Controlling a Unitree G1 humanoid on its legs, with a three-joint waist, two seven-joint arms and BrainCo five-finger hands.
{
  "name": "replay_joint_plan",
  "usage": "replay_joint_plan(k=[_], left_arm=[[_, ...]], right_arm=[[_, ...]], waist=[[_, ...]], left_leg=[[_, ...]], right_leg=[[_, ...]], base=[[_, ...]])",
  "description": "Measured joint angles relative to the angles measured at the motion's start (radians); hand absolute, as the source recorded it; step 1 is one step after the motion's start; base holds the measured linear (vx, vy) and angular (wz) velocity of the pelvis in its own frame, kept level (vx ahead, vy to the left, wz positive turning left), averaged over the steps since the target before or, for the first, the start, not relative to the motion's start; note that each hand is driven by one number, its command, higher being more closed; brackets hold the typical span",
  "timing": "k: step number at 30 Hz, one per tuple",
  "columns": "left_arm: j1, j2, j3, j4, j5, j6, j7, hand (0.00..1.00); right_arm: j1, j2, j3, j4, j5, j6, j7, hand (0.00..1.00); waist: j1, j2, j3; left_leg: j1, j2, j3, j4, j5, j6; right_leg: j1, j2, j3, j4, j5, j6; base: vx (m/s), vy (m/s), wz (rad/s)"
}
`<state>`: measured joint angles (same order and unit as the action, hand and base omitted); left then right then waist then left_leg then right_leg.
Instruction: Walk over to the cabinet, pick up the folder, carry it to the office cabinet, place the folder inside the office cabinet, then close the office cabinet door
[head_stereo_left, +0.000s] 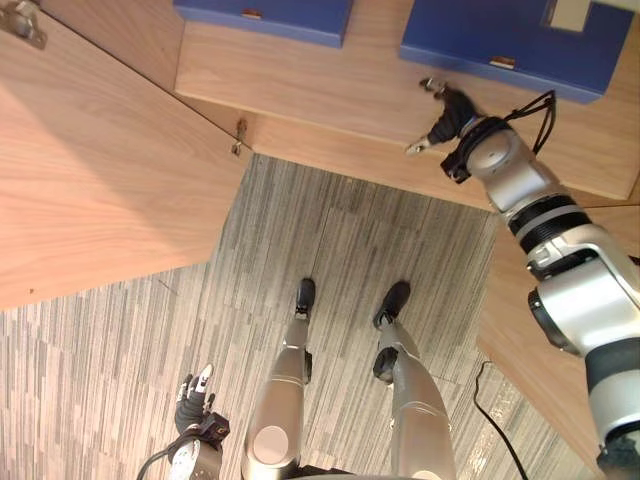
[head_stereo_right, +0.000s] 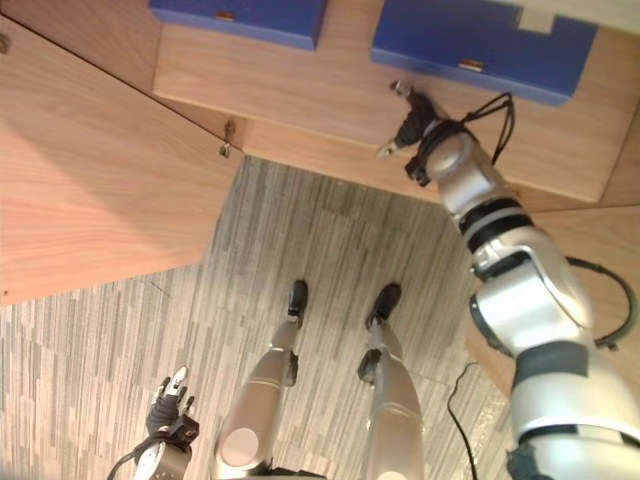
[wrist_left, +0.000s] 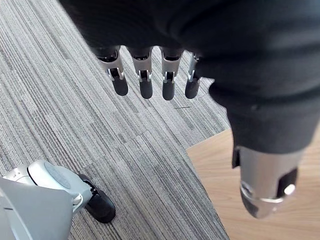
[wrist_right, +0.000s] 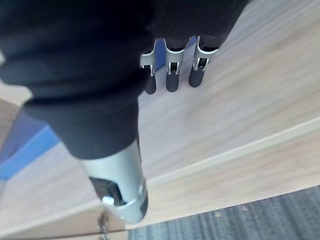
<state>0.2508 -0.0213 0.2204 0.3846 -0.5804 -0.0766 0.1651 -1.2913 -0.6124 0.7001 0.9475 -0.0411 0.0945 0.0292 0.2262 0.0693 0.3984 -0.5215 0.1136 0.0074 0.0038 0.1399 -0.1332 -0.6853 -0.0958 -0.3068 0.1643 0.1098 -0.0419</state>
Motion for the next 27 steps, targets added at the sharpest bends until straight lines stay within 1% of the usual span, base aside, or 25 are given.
replay_joint_plan(k=[3, 5, 9, 12, 14, 15, 16, 17, 18, 19, 20, 21, 22, 23, 24, 25, 26, 27], left_arm=[[-0.006, 0.010, 0.003, 0.001, 0.004, 0.004, -0.009, 0.00], [-0.014, 0.014, 0.003, 0.003, 0.014, 0.007, -0.014, 0.00], [-0.033, 0.015, 0.005, 0.022, 0.026, 0.008, -0.021, 0.00], [-0.057, 0.015, 0.006, 0.049, 0.032, 0.009, -0.021, 0.00], [-0.071, 0.016, 0.014, 0.079, 0.055, 0.009, -0.021, 0.00], [-0.079, 0.016, 0.015, 0.093, 0.074, 0.012, -0.020, 0.00], [-0.090, 0.016, 0.011, 0.110, 0.105, 0.015, -0.020, 0.00], [-0.109, 0.016, -0.001, 0.137, 0.157, 0.021, -0.019, 0.00], [-0.131, 0.017, -0.022, 0.162, 0.232, 0.027, -0.017, 0.00], [-0.140, 0.017, -0.036, 0.173, 0.273, 0.029, -0.018, 0.00], [-0.161, 0.021, -0.069, 0.200, 0.338, 0.031, -0.019, 0.00], [-0.182, 0.024, -0.100, 0.231, 0.427, 0.033, -0.019, 0.00], [-0.190, 0.025, -0.114, 0.242, 0.461, 0.034, -0.019, 0.00], [-0.200, 0.030, -0.134, 0.256, 0.517, 0.037, -0.019, 0.00], [-0.199, 0.031, -0.137, 0.258, 0.549, 0.038, -0.019, 0.00], [-0.195, 0.036, -0.135, 0.265, 0.568, 0.038, -0.018, 0.00], [-0.189, 0.050, -0.141, 0.290, 0.606, 0.040, -0.014, 0.00], [-0.169, 0.075, -0.141, 0.298, 0.645, 0.044, -0.014, 0.00]], right_arm=[[0.021, 0.021, 0.002, 0.013, -0.139, 0.002, 0.013, 0.00], [0.031, 0.041, 0.004, 0.027, -0.180, 0.002, 0.016, 0.00], [0.084, 0.087, 0.009, 0.030, -0.199, 0.013, 0.032, 0.00], [0.138, 0.164, 0.013, 0.031, -0.219, 0.039, 0.053, 0.00], [0.205, 0.258, 0.024, 0.030, -0.221, 0.048, 0.069, 0.00], [0.226, 0.281, 0.023, 0.030, -0.226, 0.048, 0.069, 0.00], [0.255, 0.314, 0.018, 0.029, -0.253, 0.048, 0.068, 0.00], [0.300, 0.352, -0.014, 0.027, -0.291, 0.047, 0.061, 0.00], [0.354, 0.382, -0.059, 0.025, -0.317, 0.042, 0.043, 0.00], [0.384, 0.398, -0.091, 0.023, -0.324, 0.040, 0.031, 0.00], [0.455, 0.427, -0.147, 0.015, -0.333, 0.036, 0.008, 0.00], [0.535, 0.448, -0.191, 0.007, -0.329, 0.025, -0.018, 0.00], [0.578, 0.457, -0.208, 0.004, -0.323, 0.019, -0.031, 0.00], [0.661, 0.474, -0.246, 0.005, -0.293, 0.012, -0.050, 0.00], [0.727, 0.488, -0.286, 0.006, -0.277, 0.010, -0.060, 0.00], [0.790, 0.506, -0.339, 0.010, -0.259, 0.009, -0.066, 0.00], [0.873, 0.528, -0.407, 0.030, -0.233, 0.005, -0.078, 0.00], [0.950, 0.550, -0.464, 0.052, -0.212, 0.003, -0.085, 0.00]], waist=[[0.010, 0.000, -0.016], [0.011, 0.000, -0.016], [0.009, -0.002, -0.017], [-0.001, -0.008, -0.020], [-0.015, -0.032, -0.029], [-0.017, -0.039, -0.034], [-0.021, -0.047, -0.038], [-0.030, -0.059, -0.049], [-0.042, -0.072, -0.059], [-0.044, -0.077, -0.066], [-0.058, -0.089, -0.078], [-0.071, -0.098, -0.092], [-0.079, -0.102, -0.100], [-0.099, -0.110, -0.103], [-0.113, -0.112, -0.105], [-0.119, -0.110, -0.104], [-0.134, -0.118, -0.109], [-0.147, -0.143, -0.126]], left_leg=[[0.006, -0.001, 0.015, 0.001, 0.000, 0.000], [0.019, -0.001, 0.027, 0.001, 0.000, 0.001], [0.062, 0.000, 0.056, 0.013, -0.014, 0.012], [0.100, 0.009, 0.094, 0.056, -0.051, 0.018], [0.136, 0.027, 0.140, 0.114, -0.101, 0.013], [0.146, 0.032, 0.151, 0.130, -0.115, 0.013], [0.164, 0.038, 0.164, 0.153, -0.134, 0.012], [0.186, 0.049, 0.181, 0.184, -0.159, 0.009], [0.211, 0.059, 0.200, 0.209, -0.181, 0.011], [0.224, 0.063, 0.208, 0.220, -0.193, 0.012], [0.254, 0.068, 0.223, 0.243, -0.216, 0.013], [0.282, 0.071, 0.239, 0.268, -0.238, 0.019], [0.294, 0.071, 0.251, 0.278, -0.249, 0.022], [0.331, 0.065, 0.273, 0.289, -0.260, 0.031], [0.364, 0.061, 0.291, 0.274, -0.256, 0.040], [0.408, 0.069, 0.321, 0.242, -0.246, 0.042], [0.452, 0.064, 0.342, 0.238, -0.249, 0.041], [0.481, 0.033, 0.345, 0.252, -0.268, 0.033]], right_leg=[[0.011, 0.006, 0.015, -0.030, 0.020, 0.006], [0.024, 0.010, 0.026, -0.040, 0.032, 0.004], [0.064, 0.021, 0.052, -0.059, 0.043, 0.010], [0.121, 0.039, 0.086, -0.102, 0.063, 0.018], [0.179, 0.063, 0.127, -0.143, 0.091, 0.018], [0.193, 0.070, 0.138, -0.150, 0.093, 0.015], [0.216, 0.080, 0.151, -0.157, 0.100, 0.012], [0.242, 0.092, 0.170, -0.159, 0.103, 0.012], [0.269, 0.101, 0.186, -0.160, 0.103, 0.012], [0.283, 0.105, 0.194, -0.160, 0.103, 0.012], [0.310, 0.111, 0.214, -0.157, 0.103, 0.012], [0.333, 0.113, 0.231, -0.147, 0.102, 0.014], [0.340, 0.113, 0.235, -0.140, 0.099, 0.018], [0.361, 0.103, 0.238, -0.129, 0.074, 0.043], [0.364, 0.072, 0.170, -0.091, 0.008, 0.042], [0.360, 0.029, 0.059, -0.013, -0.048, 0.044], [0.362, -0.055, -0.045, 0.133, -0.100, -0.008], [0.390, -0.099, -0.061, 0.159, -0.106, 0.023]], base=[[0.02, -0.011, -0.12], [0.01, -0.008, -0.15], [0.01, -0.018, -0.25], [0.00, -0.018, -0.38], [0.00, -0.010, -0.63], [0.01, -0.007, -0.56], [0.01, -0.008, -0.53], [0.03, -0.002, -0.62], [0.02, 0.005, -0.53], [0.02, 0.018, -0.54], [0.01, 0.036, -0.53], [0.00, 0.052, -0.54], [-0.05, 0.081, -0.53], [-0.06, 0.083, -0.50], [-0.08, 0.098, -0.62], [-0.06, 0.094, -0.54], [-0.07, 0.085, -0.46], [-0.05, 0.061, -0.34]])
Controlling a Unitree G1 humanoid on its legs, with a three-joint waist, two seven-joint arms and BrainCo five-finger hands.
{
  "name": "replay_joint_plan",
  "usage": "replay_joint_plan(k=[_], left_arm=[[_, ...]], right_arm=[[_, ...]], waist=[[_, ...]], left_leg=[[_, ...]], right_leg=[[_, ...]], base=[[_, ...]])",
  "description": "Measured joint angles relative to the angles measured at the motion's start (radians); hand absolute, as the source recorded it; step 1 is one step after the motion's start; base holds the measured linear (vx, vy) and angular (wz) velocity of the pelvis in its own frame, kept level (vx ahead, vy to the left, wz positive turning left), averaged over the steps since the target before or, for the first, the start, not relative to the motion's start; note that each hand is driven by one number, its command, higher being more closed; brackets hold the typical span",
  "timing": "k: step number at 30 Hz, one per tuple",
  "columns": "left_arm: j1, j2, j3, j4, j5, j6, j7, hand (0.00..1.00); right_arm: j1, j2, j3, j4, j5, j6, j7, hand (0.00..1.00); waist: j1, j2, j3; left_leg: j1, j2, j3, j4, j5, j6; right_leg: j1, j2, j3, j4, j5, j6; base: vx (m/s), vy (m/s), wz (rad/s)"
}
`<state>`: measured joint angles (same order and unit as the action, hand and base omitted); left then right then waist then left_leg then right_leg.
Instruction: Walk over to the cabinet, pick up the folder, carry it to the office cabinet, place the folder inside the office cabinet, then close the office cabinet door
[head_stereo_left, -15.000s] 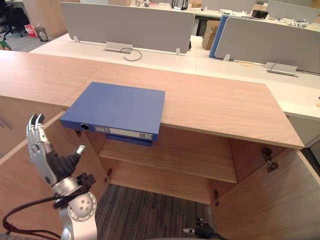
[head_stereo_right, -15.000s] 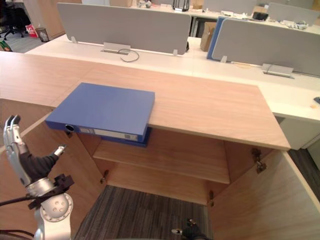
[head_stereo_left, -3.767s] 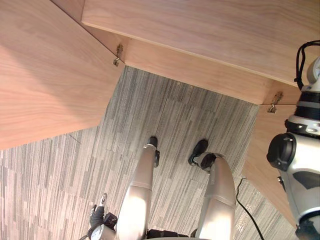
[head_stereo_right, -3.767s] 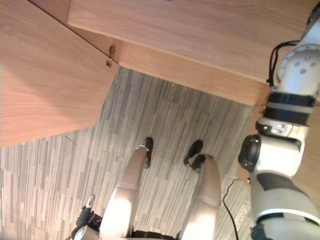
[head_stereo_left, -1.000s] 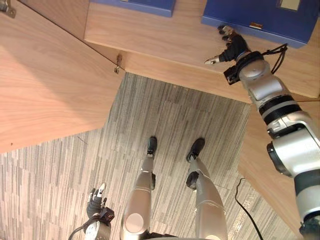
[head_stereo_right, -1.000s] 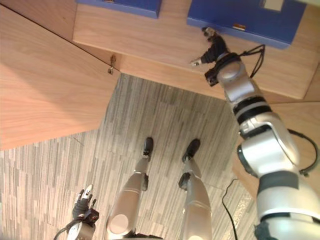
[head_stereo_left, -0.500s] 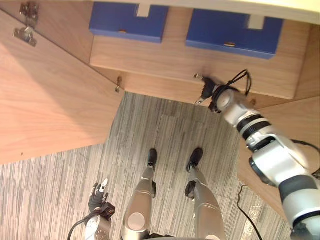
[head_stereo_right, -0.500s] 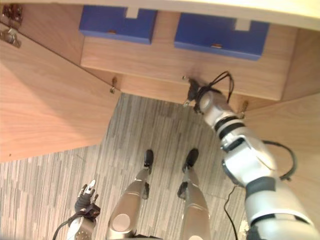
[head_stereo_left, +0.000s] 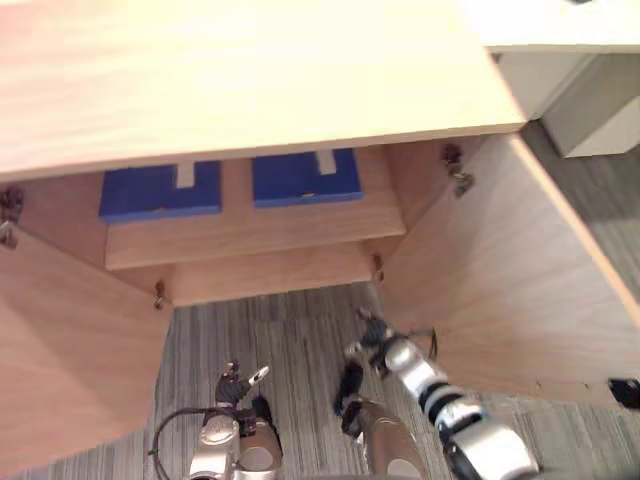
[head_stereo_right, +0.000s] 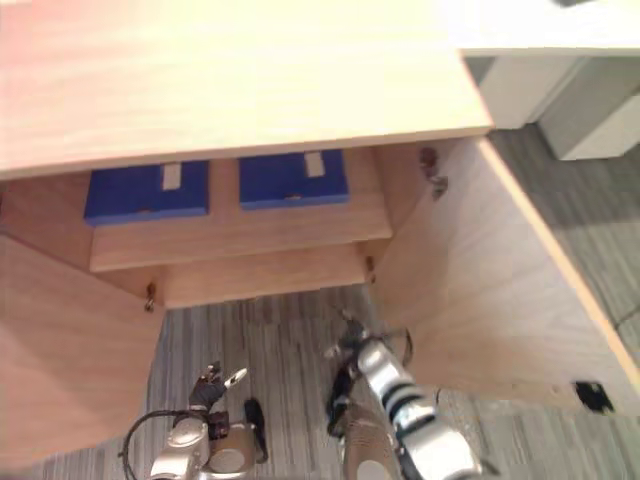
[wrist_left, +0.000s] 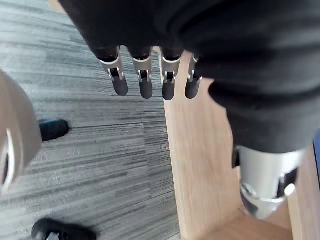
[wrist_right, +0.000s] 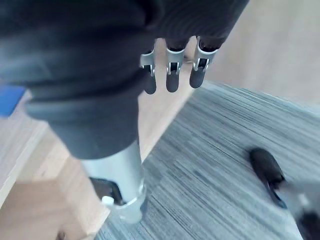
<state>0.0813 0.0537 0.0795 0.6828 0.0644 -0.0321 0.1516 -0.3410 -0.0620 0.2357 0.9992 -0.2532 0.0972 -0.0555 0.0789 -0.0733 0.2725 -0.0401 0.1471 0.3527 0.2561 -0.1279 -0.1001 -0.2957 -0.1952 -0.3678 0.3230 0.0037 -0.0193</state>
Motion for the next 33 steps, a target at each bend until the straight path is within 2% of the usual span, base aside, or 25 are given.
replay_joint_plan(k=[2, 3, 4, 5, 6, 7, 8, 9, 10, 12, 15, 18, 20, 23, 25, 27, 29, 33], left_arm=[[0.021, 0.016, 0.005, 0.025, 0.050, 0.005, 0.007, 0.00], [0.035, 0.024, 0.004, 0.048, 0.083, 0.005, 0.008, 0.00], [0.039, 0.023, 0.007, 0.059, 0.088, 0.005, 0.009, 0.00], [0.036, 0.011, 0.005, 0.094, 0.104, 0.005, 0.019, 0.00], [0.034, 0.012, 0.007, 0.112, 0.103, 0.006, 0.021, 0.00], [0.026, 0.012, 0.009, 0.127, 0.106, 0.005, 0.027, 0.00], [0.027, 0.014, 0.015, 0.153, 0.114, 0.004, 0.038, 0.00], [0.026, 0.011, 0.015, 0.168, 0.119, 0.005, 0.042, 0.00], [0.024, 0.009, 0.016, 0.187, 0.125, 0.004, 0.052, 0.00], [0.023, 0.007, 0.021, 0.195, 0.136, 0.005, 0.058, 0.00], [0.021, -0.001, 0.048, 0.227, 0.134, 0.004, 0.058, 0.00], [0.019, -0.012, 0.096, 0.253, 0.111, 0.004, 0.059, 0.00], [0.017, -0.019, 0.128, 0.263, 0.073, 0.005, 0.059, 0.00], [0.019, -0.031, 0.160, 0.271, 0.038, 0.006, 0.061, 0.00], [0.021, -0.039, 0.171, 0.272, 0.029, 0.013, 0.064, 0.00], [0.026, -0.043, 0.172, 0.269, 0.025, 0.024, 0.066, 0.00], [0.037, -0.043, 0.156, 0.247, 0.026, 0.028, 0.067, 0.00], [0.080, -0.045, 0.109, 0.159, 0.025, 0.032, 0.063, 0.00]], right_arm=[[0.079, 0.013, -0.075, 0.034, 0.008, -0.006, -0.017, 0.00], [0.117, 0.013, -0.110, 0.058, 0.034, -0.006, -0.034, 0.00], [0.136, 0.013, -0.132, 0.060, 0.038, -0.005, -0.039, 0.00], [0.178, 0.006, -0.192, 0.058, 0.038, -0.007, -0.068, 0.00], [0.214, 0.008, -0.218, 0.053, 0.036, -0.010, -0.092, 0.00], [0.234, 0.004, -0.230, 0.052, 0.035, -0.015, -0.107, 0.00], [0.272, 0.006, -0.254, 0.039, 0.034, -0.019, -0.130, 0.00], [0.290, 0.006, -0.259, 0.029, 0.034, -0.021, -0.140, 0.00], [0.332, 0.009, -0.303, 0.011, 0.036, -0.025, -0.151, 0.00], [0.368, 0.013, -0.371, 0.012, 0.039, -0.026, -0.156, 0.00], [0.409, 0.021, -0.482, 0.016, 0.124, -0.029, -0.169, 0.00], [0.436, 0.041, -0.556, 0.017, 0.237, -0.040, -0.177, 0.00], [0.449, 0.054, -0.609, 0.015, 0.285, -0.047, -0.190, 0.00], [0.467, 0.064, -0.658, -0.004, 0.341, -0.052, -0.220, 0.00], [0.486, 0.076, -0.693, -0.082, 0.383, -0.053, -0.242, 0.00], [0.493, 0.079, -0.745, -0.213, 0.414, -0.055, -0.269, 0.00], [0.485, 0.078, -0.788, -0.316, 0.431, -0.067, -0.288, 0.00], [0.433, 0.073, -0.881, -0.459, 0.457, -0.101, -0.347, 0.00]], waist=[[-0.011, 0.004, -0.027], [-0.012, -0.002, -0.053], [-0.009, 0.001, -0.065], [-0.033, 0.010, -0.086], [-0.040, -0.006, -0.098], [-0.035, -0.006, -0.106], [-0.031, 0.004, -0.134], [-0.035, 0.006, -0.148], [-0.044, 0.005, -0.160], [-0.048, 0.009, -0.163], [-0.064, 0.020, -0.168], [-0.063, 0.022, -0.174], [-0.065, 0.038, -0.173], [-0.065, 0.058, -0.175], [-0.065, 0.072, -0.177], [-0.066, 0.097, -0.178], [-0.066, 0.108, -0.175], [-0.063, 0.111, -0.173]], left_leg=[[0.006, 0.001, -0.004, 0.004, -0.031, 0.011], [0.017, -0.013, -0.007, -0.028, -0.030, 0.022], [0.026, -0.008, 0.001, -0.054, -0.017, 0.030], [0.038, 0.010, 0.044, -0.089, 0.010, 0.034], [0.058, -0.005, 0.056, -0.094, 0.013, 0.025], [0.069, -0.006, 0.070, -0.095, 0.012, 0.018], [0.076, 0.005, 0.088, -0.107, 0.016, 0.016], [0.076, 0.007, 0.100, -0.114, 0.017, 0.016], [0.081, 0.007, 0.127, -0.122, 0.019, 0.014], [0.097, 0.002, 0.149, -0.129, 0.019, 0.011], [0.131, 0.003, 0.161, -0.133, 0.013, 0.003], [0.161, 0.016, 0.189, -0.114, -0.013, -0.005], [0.163, 0.038, 0.209, -0.055, -0.061, -0.003], [0.164, 0.049, 0.220, -0.023, -0.078, -0.007], [0.171, 0.047, 0.233, -0.024, -0.079, -0.009], [0.180, 0.040, 0.237, -0.028, -0.079, -0.009], [0.181, 0.034, 0.225, -0.028, -0.079, -0.009], [0.180, 0.032, 0.192, -0.042, -0.079, -0.009]], right_leg=[[0.019, 0.037, 0.026, -0.050, 0.040, 0.000], [0.033, 0.062, 0.046, -0.137, 0.067, 0.031], [0.039, 0.063, 0.023, -0.166, 0.042, 0.034], [0.034, 0.035, -0.050, -0.065, -0.002, -0.004], [0.067, 0.012, -0.053, -0.052, -0.002, 0.001], [0.084, 0.027, -0.045, -0.099, 0.015, 0.017], [0.120, 0.071, -0.024, -0.205, 0.079, 0.013], [0.133, 0.089, -0.012, -0.257, 0.106, 0.019], [0.163, 0.112, 0.004, -0.355, 0.160, 0.017], [0.186, 0.127, 0.026, -0.409, 0.198, 0.009], [0.209, 0.132, 0.048, -0.414, 0.198, 0.010], [0.229, 0.142, 0.076, -0.415, 0.197, 0.011], [0.239, 0.152, 0.102, -0.415, 0.193, 0.015], [0.245, 0.160, 0.116, -0.415, 0.194, 0.015], [0.242, 0.160, 0.129, -0.415, 0.195, 0.014], [0.243, 0.159, 0.140, -0.415, 0.196, 0.012], [0.242, 0.158, 0.146, -0.415, 0.195, 0.014], [0.240, 0.158, 0.143, -0.415, 0.193, 0.016]], base=[[-0.06, 0.047, -0.59], [-0.08, 0.060, -0.84], [-0.07, 0.046, -0.90], [-0.03, 0.019, -0.62], [-0.02, -0.001, -0.57], [-0.02, 0.003, -0.63], [-0.03, -0.009, -0.66], [-0.06, -0.033, -0.75], [-0.04, -0.046, -0.46], [-0.01, -0.028, -0.39], [-0.01, 0.037, -0.20], [-0.05, 0.039, -0.30], [-0.06, 0.037, -0.34], [-0.03, 0.030, -0.18], [0.00, 0.064, -0.17], [0.03, 0.061, -0.13], [0.02, 0.048, -0.09], [0.00, 0.014, 0.01]])
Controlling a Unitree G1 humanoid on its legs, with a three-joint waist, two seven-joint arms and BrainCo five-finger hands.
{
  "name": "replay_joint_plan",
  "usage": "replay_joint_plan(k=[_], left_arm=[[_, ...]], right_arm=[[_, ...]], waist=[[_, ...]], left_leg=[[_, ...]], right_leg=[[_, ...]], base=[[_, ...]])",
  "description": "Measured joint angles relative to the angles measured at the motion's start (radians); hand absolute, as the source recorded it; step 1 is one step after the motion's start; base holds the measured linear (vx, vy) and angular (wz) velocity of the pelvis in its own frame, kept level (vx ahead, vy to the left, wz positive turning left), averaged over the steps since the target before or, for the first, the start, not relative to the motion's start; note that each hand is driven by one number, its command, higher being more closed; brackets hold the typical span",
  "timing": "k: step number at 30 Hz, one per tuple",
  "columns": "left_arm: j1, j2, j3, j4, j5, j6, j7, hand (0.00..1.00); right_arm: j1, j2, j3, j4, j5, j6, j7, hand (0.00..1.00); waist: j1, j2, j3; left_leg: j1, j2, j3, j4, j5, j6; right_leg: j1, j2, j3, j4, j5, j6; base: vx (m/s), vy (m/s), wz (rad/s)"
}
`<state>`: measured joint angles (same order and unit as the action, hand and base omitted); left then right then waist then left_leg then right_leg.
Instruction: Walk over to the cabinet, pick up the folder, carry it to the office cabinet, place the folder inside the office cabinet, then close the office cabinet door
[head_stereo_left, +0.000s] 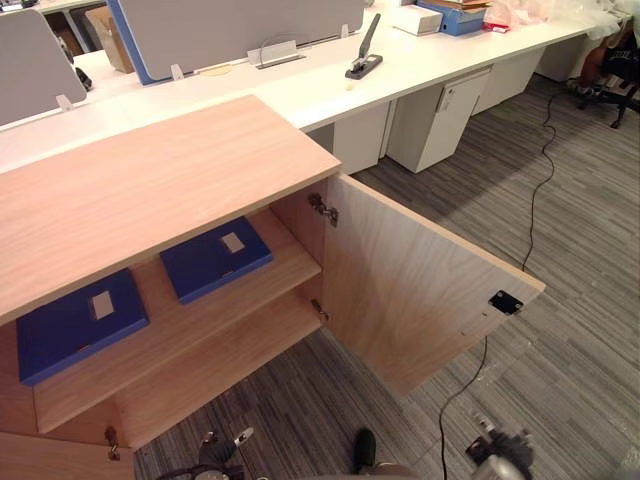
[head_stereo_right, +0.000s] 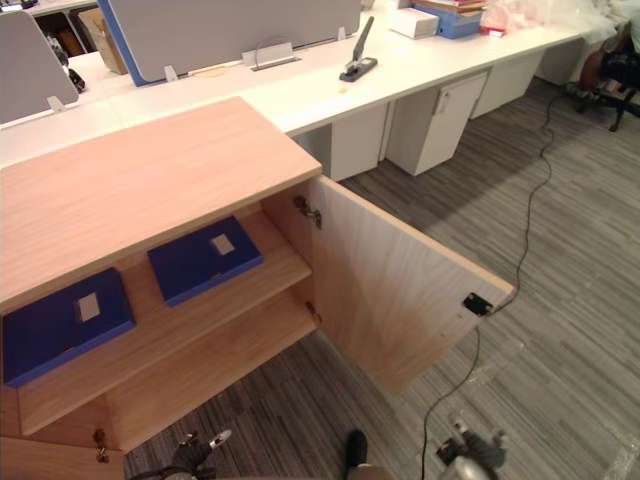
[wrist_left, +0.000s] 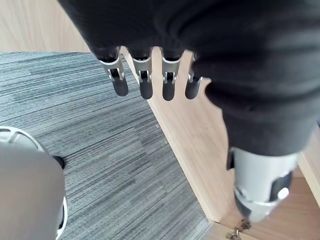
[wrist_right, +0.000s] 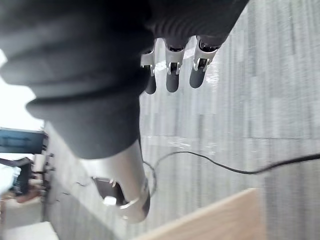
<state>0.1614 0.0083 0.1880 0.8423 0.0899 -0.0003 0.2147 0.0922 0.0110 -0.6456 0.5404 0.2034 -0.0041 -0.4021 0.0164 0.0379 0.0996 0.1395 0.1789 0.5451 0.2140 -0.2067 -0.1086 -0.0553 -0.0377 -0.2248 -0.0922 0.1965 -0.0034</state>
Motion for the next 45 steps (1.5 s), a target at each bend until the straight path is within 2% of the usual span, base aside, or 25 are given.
replay_joint_plan(k=[4, 8, 13, 19, 24, 26, 28, 31, 33, 34, 37, 39, 40, 42, 44, 45], left_arm=[[0.007, -0.002, -0.016, -0.018, 0.001, 0.006, -0.006, 0.00], [0.008, -0.004, -0.041, -0.030, 0.000, 0.011, -0.006, 0.00], [0.023, -0.003, -0.081, -0.064, -0.003, 0.015, -0.008, 0.00], [0.047, -0.008, -0.187, -0.118, -0.004, 0.018, -0.030, 0.00], [0.069, -0.005, -0.231, -0.168, -0.004, 0.017, -0.061, 0.00], [0.071, -0.003, -0.243, -0.173, -0.006, 0.018, -0.075, 0.00], [0.083, 0.002, -0.251, -0.189, -0.008, 0.018, -0.092, 0.00], [0.092, 0.006, -0.247, -0.197, -0.012, 0.018, -0.124, 0.00], [0.098, 0.010, -0.245, -0.207, -0.016, 0.016, -0.139, 0.00], [0.098, 0.011, -0.245, -0.207, -0.018, 0.015, -0.143, 0.00], [0.099, 0.016, -0.250, -0.206, -0.023, 0.012, -0.167, 0.00], [0.098, 0.017, -0.254, -0.207, -0.025, 0.010, -0.183, 0.00], [0.098, 0.017, -0.259, -0.207, -0.025, 0.009, -0.188, 0.00], [0.098, 0.019, -0.263, -0.203, -0.025, -0.001, -0.206, 0.00], [0.085, 0.019, -0.242, -0.162, -0.025, -0.035, -0.209, 0.00], [0.076, 0.019, -0.229, -0.142, -0.025, -0.042, -0.207, 0.00]], right_arm=[[-0.051, -0.018, -0.007, -0.124, -0.006, -0.012, -0.026, 0.00], [-0.121, -0.060, 0.020, -0.206, -0.031, -0.023, -0.031, 0.00], [-0.186, -0.147, 0.058, -0.212, -0.042, -0.027, -0.037, 0.00], [-0.245, -0.259, 0.195, -0.189, -0.072, -0.025, 0.009, 0.00], [-0.251, -0.339, 0.370, -0.168, -0.089, -0.014, 0.135, 0.00], [-0.250, -0.368, 0.432, -0.164, -0.089, -0.011, 0.171, 0.00], [-0.250, -0.400, 0.499, -0.164, -0.090, -0.002, 0.215, 0.00], [-0.250, -0.488, 0.627, -0.180, -0.095, 0.001, 0.301, 0.00], [-0.244, -0.571, 0.752, -0.219, -0.106, 0.001, 0.394, 0.00], [-0.244, -0.582, 0.768, -0.223, -0.107, 0.001, 0.406, 0.00], [-0.259, -0.651, 0.951, -0.295, -0.115, 0.000, 0.520, 0.00], [-0.298, -0.740, 1.163, -0.401, -0.143, -0.008, 0.617, 0.00], [-0.309, -0.745, 1.198, -0.419, -0.145, -0.012, 0.630, 0.00], [-0.345, -0.770, 1.284, -0.479, -0.145, -0.027, 0.714, 0.00], [-0.322, -0.876, 1.411, -0.579, -0.140, -0.045, 0.836, 0.00], [-0.302, -0.896, 1.434, -0.597, -0.140, -0.054, 0.861, 0.00]], waist=[[0.003, 0.004, 0.002], [0.003, 0.021, 0.015], [0.003, 0.029, 0.017], [0.003, 0.032, 0.019], [-0.002, 0.029, 0.039], [-0.005, 0.027, 0.040], [-0.013, 0.025, 0.041], [-0.025, 0.027, 0.039], [-0.025, 0.031, 0.034], [-0.025, 0.031, 0.034], [-0.025, 0.032, 0.029], [-0.021, 0.032, 0.026], [-0.021, 0.032, 0.024], [-0.013, 0.031, 0.021], [0.005, 0.024, 0.009], [0.005, 0.023, 0.007]], left_leg=[[-0.001, -0.001, -0.011, -0.017, 0.006, 0.004], [-0.004, -0.003, -0.019, -0.019, 0.007, 0.004], [-0.016, -0.009, -0.062, -0.016, 0.014, 0.004], [-0.017, -0.015, -0.109, -0.020, 0.026, 0.006], [-0.019, -0.012, -0.122, -0.020, 0.023, 0.007], [-0.020, -0.004, -0.123, -0.014, 0.013, 0.018], [-0.025, 0.002, -0.125, -0.002, 0.004, 0.009], [-0.050, 0.015, -0.139, 0.023, -0.005, 0.006], [-0.070, 0.038, -0.144, 0.053, -0.014, -0.003], [-0.071, 0.041, -0.143, 0.057, -0.015, -0.004], [-0.081, 0.067, -0.144, 0.085, -0.026, 0.001], [-0.090, 0.083, -0.144, 0.103, -0.035, 0.003], [-0.090, 0.086, -0.144, 0.105, -0.036, 0.003], [-0.091, 0.088, -0.144, 0.106, -0.038, 0.003], [-0.096, 0.088, -0.147, 0.109, -0.040, 0.001], [-0.097, 0.088, -0.148, 0.111, -0.041, -0.001]], right_leg=[[-0.002, -0.002, -0.008, 0.000, -0.001, 0.002], [-0.003, -0.003, -0.014, 0.000, -0.003, 0.004], [-0.004, -0.003, -0.026, 0.000, -0.004, 0.004], [-0.002, -0.006, -0.027, 0.000, -0.006, 0.007], [-0.002, -0.004, -0.026, 0.000, -0.008, 0.003], [-0.002, 0.000, -0.023, 0.000, -0.007, 0.002], [-0.003, 0.005, -0.022, 0.000, -0.007, 0.002], [-0.016, 0.017, -0.020, 0.001, -0.006, 0.002], [-0.025, 0.036, -0.018, 0.001, -0.007, 0.002], [-0.025, 0.039, -0.018, 0.001, -0.007, 0.001], [-0.026, 0.064, -0.014, 0.006, -0.001, -0.015], [-0.028, 0.079, -0.011, 0.006, -0.002, -0.023], [-0.028, 0.081, -0.010, 0.006, -0.002, -0.024], [-0.028, 0.084, -0.010, 0.007, -0.003, -0.026], [-0.028, 0.083, -0.013, 0.007, -0.001, -0.028], [-0.027, 0.082, -0.014, 0.007, -0.001, -0.029]], base=[[-0.02, 0.003, 0.05], [-0.01, 0.010, 0.06], [0.01, 0.008, 0.06], [-0.03, 0.005, 0.02], [-0.10, 0.002, -0.01], [-0.11, -0.013, -0.08], [-0.08, -0.022, -0.06], [-0.04, -0.035, -0.03], [-0.01, -0.058, -0.04], [0.00, -0.059, -0.07], [0.03, -0.055, -0.07], [0.03, -0.040, -0.06], [0.05, -0.032, -0.03], [0.05, -0.009, 0.01], [0.04, 0.011, 0.07], [0.04, 0.023, 0.07]])
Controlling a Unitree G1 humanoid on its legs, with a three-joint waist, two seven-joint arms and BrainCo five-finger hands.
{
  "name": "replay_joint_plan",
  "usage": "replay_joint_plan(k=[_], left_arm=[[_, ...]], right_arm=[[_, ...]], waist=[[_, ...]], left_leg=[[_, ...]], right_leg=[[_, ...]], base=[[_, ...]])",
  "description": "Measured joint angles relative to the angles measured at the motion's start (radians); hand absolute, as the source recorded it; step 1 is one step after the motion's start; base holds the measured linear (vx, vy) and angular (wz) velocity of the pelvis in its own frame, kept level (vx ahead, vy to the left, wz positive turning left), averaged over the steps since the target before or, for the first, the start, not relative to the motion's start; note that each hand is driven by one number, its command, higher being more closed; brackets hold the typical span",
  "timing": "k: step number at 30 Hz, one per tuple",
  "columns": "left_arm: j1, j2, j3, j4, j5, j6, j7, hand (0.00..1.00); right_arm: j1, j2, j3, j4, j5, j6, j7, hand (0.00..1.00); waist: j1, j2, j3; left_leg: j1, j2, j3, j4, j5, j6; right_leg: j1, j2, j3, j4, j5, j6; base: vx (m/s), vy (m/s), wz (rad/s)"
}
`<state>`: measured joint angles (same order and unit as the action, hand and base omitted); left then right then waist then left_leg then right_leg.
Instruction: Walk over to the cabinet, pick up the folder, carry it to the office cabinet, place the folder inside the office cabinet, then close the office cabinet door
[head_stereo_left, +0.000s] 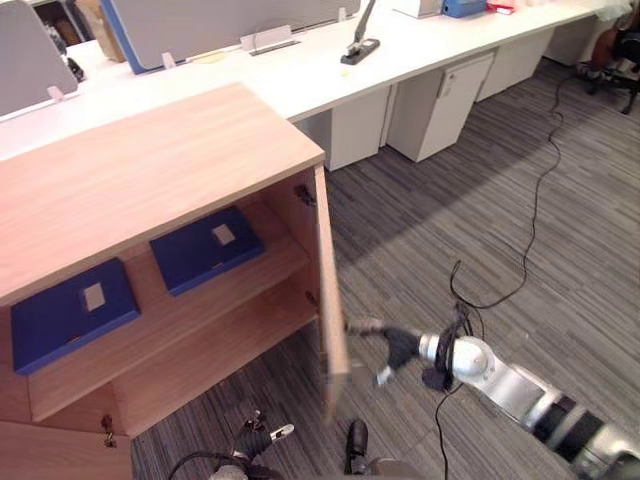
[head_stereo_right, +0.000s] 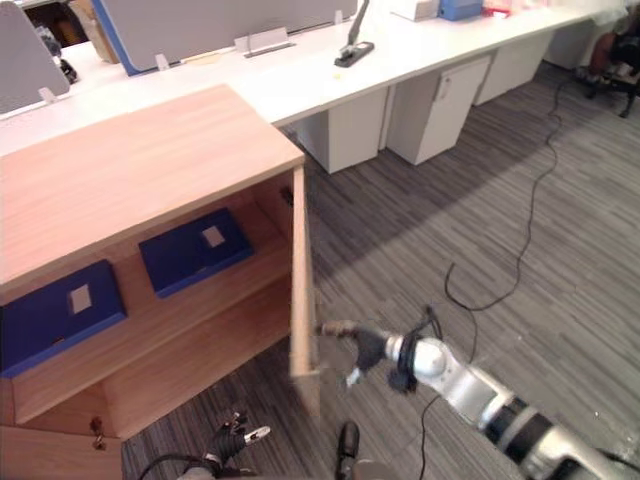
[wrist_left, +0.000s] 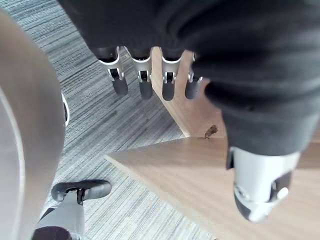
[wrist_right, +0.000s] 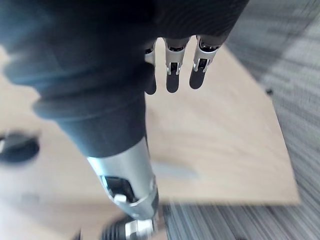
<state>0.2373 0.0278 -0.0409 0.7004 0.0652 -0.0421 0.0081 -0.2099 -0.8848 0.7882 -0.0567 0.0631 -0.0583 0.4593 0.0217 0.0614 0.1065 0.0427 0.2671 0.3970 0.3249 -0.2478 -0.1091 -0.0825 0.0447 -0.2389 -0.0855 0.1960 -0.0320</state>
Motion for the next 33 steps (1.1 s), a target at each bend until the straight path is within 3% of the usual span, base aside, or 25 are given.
replay_joint_plan(k=[3, 7, 8, 10, 12, 14, 15, 16, 18, 19, 20, 21, 22, 24, 29, 33], left_arm=[[-0.033, 0.009, 0.062, 0.069, -0.001, -0.011, 0.002, 0.00], [-0.043, 0.020, 0.081, 0.096, 0.000, -0.017, 0.003, 0.00], [-0.051, 0.020, 0.089, 0.104, 0.000, -0.017, 0.005, 0.00], [-0.065, 0.025, 0.086, 0.122, 0.001, -0.015, 0.007, 0.00], [-0.069, 0.025, 0.079, 0.124, 0.000, -0.014, 0.021, 0.00], [-0.078, 0.023, 0.066, 0.118, 0.002, -0.008, 0.038, 0.00], [-0.070, 0.011, 0.020, 0.020, 0.001, 0.032, 0.058, 0.00], [-0.045, 0.010, -0.014, -0.070, 0.001, 0.043, 0.065, 0.00], [0.038, 0.005, -0.109, -0.354, -0.030, 0.057, 0.032, 0.00], [0.062, -0.013, -0.134, -0.438, -0.042, 0.056, 0.000, 0.00], [0.073, -0.061, -0.146, -0.476, -0.052, 0.053, -0.036, 0.00], [0.072, -0.058, -0.163, -0.479, -0.065, 0.058, -0.058, 0.00], [0.076, -0.063, -0.158, -0.479, -0.069, 0.066, -0.073, 0.00], [0.102, -0.065, -0.103, -0.479, -0.080, 0.090, -0.084, 0.00], [0.178, -0.069, -0.019, -0.481, -0.079, 0.125, -0.094, 0.00], [0.179, -0.057, -0.012, -0.482, -0.077, 0.144, -0.123, 0.00]], right_arm=[[0.129, -0.054, 0.041, -0.029, -0.005, -0.015, 0.094, 0.00], [0.165, -0.070, 0.030, -0.026, -0.013, -0.021, 0.105, 0.00], [0.171, -0.042, 0.005, 0.011, -0.017, -0.033, 0.105, 0.00], [0.181, 0.099, -0.098, 0.198, -0.051, -0.041, 0.063, 0.00], [0.157, 0.260, -0.214, 0.434, -0.163, -0.035, -0.053, 0.00], [0.138, 0.366, -0.336, 0.606, -0.255, -0.020, -0.142, 0.00], [0.129, 0.435, -0.444, 0.724, -0.303, 0.002, -0.219, 0.00], [0.126, 0.457, -0.483, 0.764, -0.317, 0.011, -0.242, 0.00], [0.125, 0.503, -0.581, 0.864, -0.350, 0.060, -0.296, 0.00], [0.125, 0.523, -0.641, 0.909, -0.363, 0.082, -0.308, 0.00], [0.125, 0.540, -0.726, 0.959, -0.361, 0.103, -0.321, 0.00], [0.126, 0.553, -0.780, 0.999, -0.354, 0.117, -0.337, 0.00], [0.120, 0.569, -0.839, 1.036, -0.342, 0.127, -0.353, 0.00], [0.137, 0.629, -0.964, 1.086, -0.304, 0.146, -0.394, 0.00], [0.260, 0.736, -1.070, 1.067, -0.288, 0.182, -0.465, 0.00], [0.286, 0.752, -1.083, 1.070, -0.280, 0.193, -0.476, 0.00]], waist=[[-0.012, -0.013, 0.001], [-0.016, -0.025, -0.007], [-0.010, -0.028, -0.006], [-0.002, -0.027, -0.006], [0.002, -0.019, -0.003], [0.004, -0.004, 0.008], [0.010, 0.010, 0.016], [0.017, 0.015, 0.022], [0.030, 0.017, 0.027], [0.025, 0.020, 0.027], [0.023, 0.040, 0.023], [0.022, 0.057, 0.019], [0.023, 0.068, 0.017], [0.021, 0.068, 0.017], [0.008, 0.047, -0.003], [0.001, 0.028, -0.025]], left_leg=[[-0.007, -0.006, -0.001, 0.013, -0.007, 0.002], [-0.006, -0.015, -0.001, 0.016, -0.012, 0.010], [-0.005, -0.017, -0.002, 0.017, -0.011, 0.008], [-0.004, -0.020, -0.011, 0.020, -0.010, 0.007], [-0.010, -0.028, -0.024, 0.016, -0.007, 0.009], [-0.031, -0.035, -0.054, 0.017, -0.002, 0.016], [-0.067, -0.032, -0.081, 0.028, -0.001, 0.041], [-0.078, -0.031, -0.084, 0.030, -0.003, 0.062], [-0.095, -0.022, -0.021, 0.026, -0.010, 0.186], [-0.094, -0.004, 0.038, 0.023, -0.009, 0.198], [-0.095, 0.029, 0.092, 0.026, 0.011, 0.167], [-0.094, 0.040, 0.104, 0.015, 0.040, 0.131], [-0.087, 0.033, 0.096, -0.012, 0.080, 0.102], [-0.039, -0.015, 0.053, -0.116, 0.157, 0.009], [0.011, -0.146, -0.031, -0.319, 0.255, 0.043], [0.007, -0.202, -0.093, -0.333, 0.260, 0.061]], right_leg=[[0.000, -0.009, -0.002, 0.000, 0.005, -0.006], [0.002, -0.015, 0.000, 0.000, 0.009, -0.001], [0.005, -0.017, 0.000, 0.000, 0.009, -0.001], [0.012, -0.024, -0.006, 0.000, 0.009, -0.001], [0.012, -0.033, -0.018, 0.000, 0.007, 0.002], [0.013, -0.047, -0.052, 0.000, 0.003, 0.007], [0.010, -0.061, -0.099, 0.001, 0.001, 0.007], [0.009, -0.068, -0.120, 0.001, 0.001, 0.007], [0.014, -0.104, -0.190, 0.001, -0.002, 0.010], [0.021, -0.123, -0.235, 0.002, -0.009, 0.013], [0.036, -0.137, -0.293, 0.002, -0.016, 0.013], [0.050, -0.142, -0.331, 0.003, -0.021, 0.020], [0.064, -0.151, -0.361, 0.003, -0.025, 0.027], [0.105, -0.179, -0.414, 0.005, -0.032, 0.052], [0.136, -0.267, -0.504, 0.003, -0.019, 0.106], [0.153, -0.331, -0.565, 0.045, -0.022, 0.119]], base=[[0.05, 0.058, 0.01], [0.01, 0.025, 0.00], [0.00, 0.016, 0.06], [-0.01, 0.016, 0.10], [-0.01, 0.023, 0.16], [-0.03, -0.008, 0.58], [-0.05, -0.034, 0.88], [-0.04, -0.037, 0.91], [0.00, -0.046, 1.05], [0.03, -0.053, 1.53], [0.09, -0.007, 1.49], [0.09, 0.038, 1.27], [0.10, 0.070, 0.92], [0.10, 0.117, 0.86], [0.13, 0.143, 0.65], [0.14, 0.154, 0.47]])
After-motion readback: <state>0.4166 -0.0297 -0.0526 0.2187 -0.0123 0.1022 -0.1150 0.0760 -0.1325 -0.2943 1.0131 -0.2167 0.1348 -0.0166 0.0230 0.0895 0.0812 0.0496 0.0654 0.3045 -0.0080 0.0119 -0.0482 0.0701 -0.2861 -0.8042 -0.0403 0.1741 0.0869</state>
